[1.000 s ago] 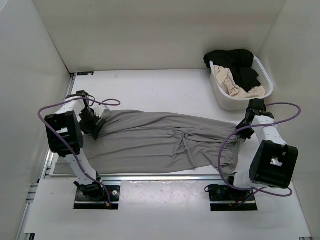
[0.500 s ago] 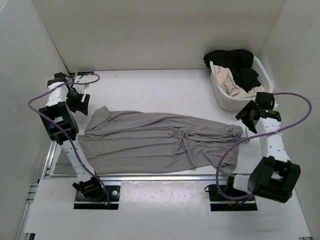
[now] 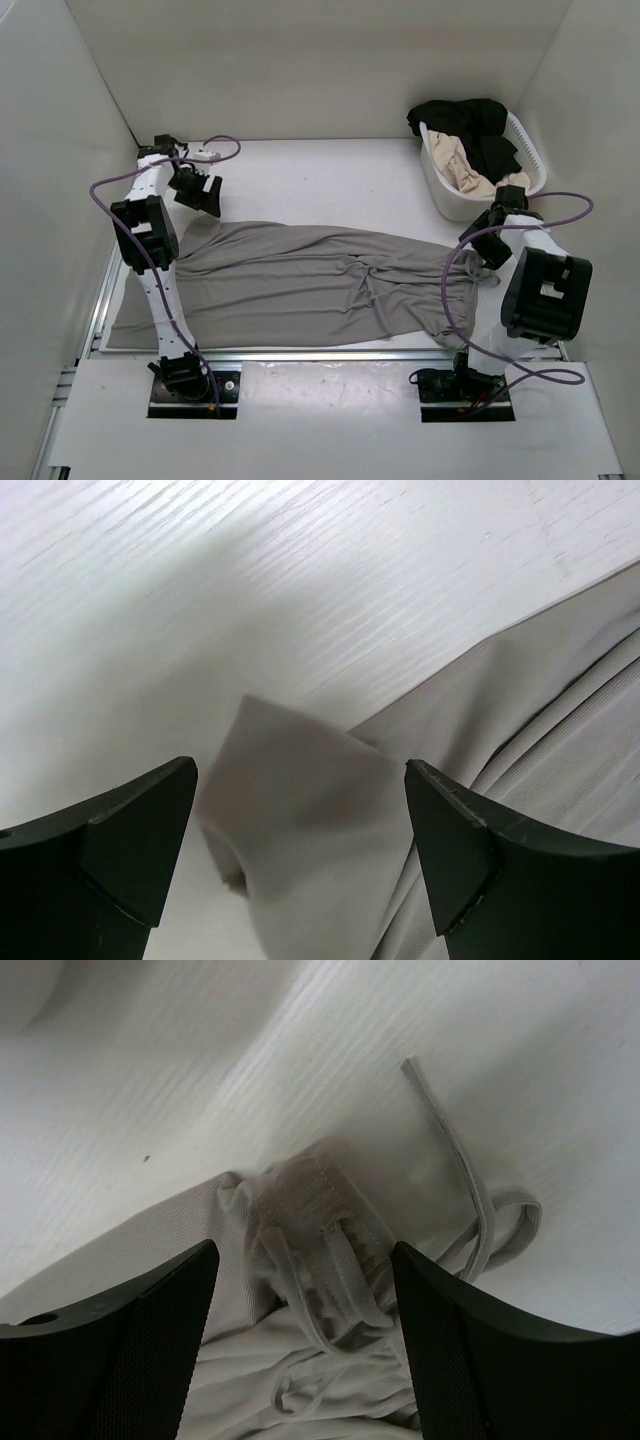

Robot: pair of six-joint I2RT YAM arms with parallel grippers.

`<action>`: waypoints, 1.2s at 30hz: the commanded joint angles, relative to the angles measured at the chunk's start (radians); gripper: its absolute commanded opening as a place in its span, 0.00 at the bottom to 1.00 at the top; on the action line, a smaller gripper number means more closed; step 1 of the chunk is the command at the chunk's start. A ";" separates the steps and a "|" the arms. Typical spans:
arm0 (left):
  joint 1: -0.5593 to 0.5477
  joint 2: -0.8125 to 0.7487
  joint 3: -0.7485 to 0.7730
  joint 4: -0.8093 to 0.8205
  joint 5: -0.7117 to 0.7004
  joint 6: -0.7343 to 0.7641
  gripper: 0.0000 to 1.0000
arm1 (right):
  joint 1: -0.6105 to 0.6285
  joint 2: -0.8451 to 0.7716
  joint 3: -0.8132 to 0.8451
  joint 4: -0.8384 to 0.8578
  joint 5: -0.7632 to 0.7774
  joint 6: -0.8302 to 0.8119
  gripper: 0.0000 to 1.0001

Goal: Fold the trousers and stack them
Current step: Flatten the trousers out

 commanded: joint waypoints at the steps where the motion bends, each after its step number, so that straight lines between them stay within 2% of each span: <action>1: 0.020 0.001 -0.005 0.016 0.048 -0.021 0.96 | 0.008 0.046 0.068 -0.011 0.025 0.027 0.75; 3: 0.020 -0.008 -0.045 0.016 0.057 -0.021 0.92 | 0.019 0.080 0.093 -0.060 0.059 0.038 0.75; 5: 0.010 -0.008 -0.110 0.004 0.031 0.001 0.79 | 0.019 0.151 0.114 -0.127 0.097 0.073 0.75; 6: 0.010 -0.008 -0.130 -0.005 0.016 0.001 0.56 | 0.019 0.201 0.132 -0.143 0.117 0.088 0.75; 7: 0.010 -0.008 -0.147 -0.005 0.005 0.001 0.41 | 0.019 0.224 0.142 -0.152 0.137 0.088 0.75; 8: 0.010 -0.017 -0.160 -0.005 -0.007 0.001 0.26 | 0.019 0.246 0.151 -0.152 0.150 0.088 0.70; 9: 0.010 -0.026 -0.171 -0.005 -0.022 0.001 0.14 | 0.019 0.281 0.160 -0.152 0.150 0.088 0.64; 10: 0.010 -0.026 -0.171 -0.005 -0.035 -0.008 0.14 | 0.019 0.296 0.169 -0.152 0.150 0.109 0.58; 11: 0.020 -0.038 -0.142 -0.005 -0.050 -0.008 0.14 | 0.019 0.306 0.180 -0.152 0.163 0.119 0.44; 12: 0.020 -0.058 -0.122 -0.005 -0.059 -0.025 0.14 | 0.019 0.306 0.180 -0.152 0.164 0.119 0.36; 13: 0.034 -0.071 -0.099 -0.005 -0.073 -0.050 0.14 | 0.019 0.306 0.180 -0.152 0.164 0.128 0.22; 14: 0.058 -0.081 -0.042 -0.005 -0.073 -0.065 0.14 | 0.019 0.306 0.189 -0.152 0.185 0.139 0.00; 17: 0.112 -0.132 0.055 -0.005 -0.104 -0.123 0.14 | 0.019 0.263 0.177 -0.163 0.242 0.139 0.00; 19: 0.128 -0.196 0.056 -0.005 -0.113 -0.133 0.14 | 0.019 0.171 0.134 -0.129 0.262 0.127 0.00; 21: 0.146 -0.271 0.001 0.004 -0.113 -0.154 0.14 | 0.019 0.049 0.096 -0.074 0.271 0.102 0.00; 25: 0.184 -0.354 -0.111 0.042 -0.179 -0.180 0.14 | 0.019 -0.082 0.060 -0.037 0.245 0.059 0.00; 27: 0.212 -0.355 -0.141 0.053 -0.188 -0.189 0.18 | 0.019 -0.105 0.060 -0.028 0.219 0.036 0.00; 32: 0.256 -0.296 -0.181 0.087 -0.159 -0.180 0.45 | 0.019 -0.107 0.090 -0.028 0.164 -0.019 0.00; 33: 0.257 -0.283 -0.190 0.099 -0.159 -0.180 0.48 | 0.019 -0.092 0.090 -0.028 0.145 -0.019 0.00; 36: 0.257 -0.215 -0.147 0.108 -0.147 -0.191 0.48 | 0.019 -0.063 0.108 -0.019 0.121 -0.019 0.00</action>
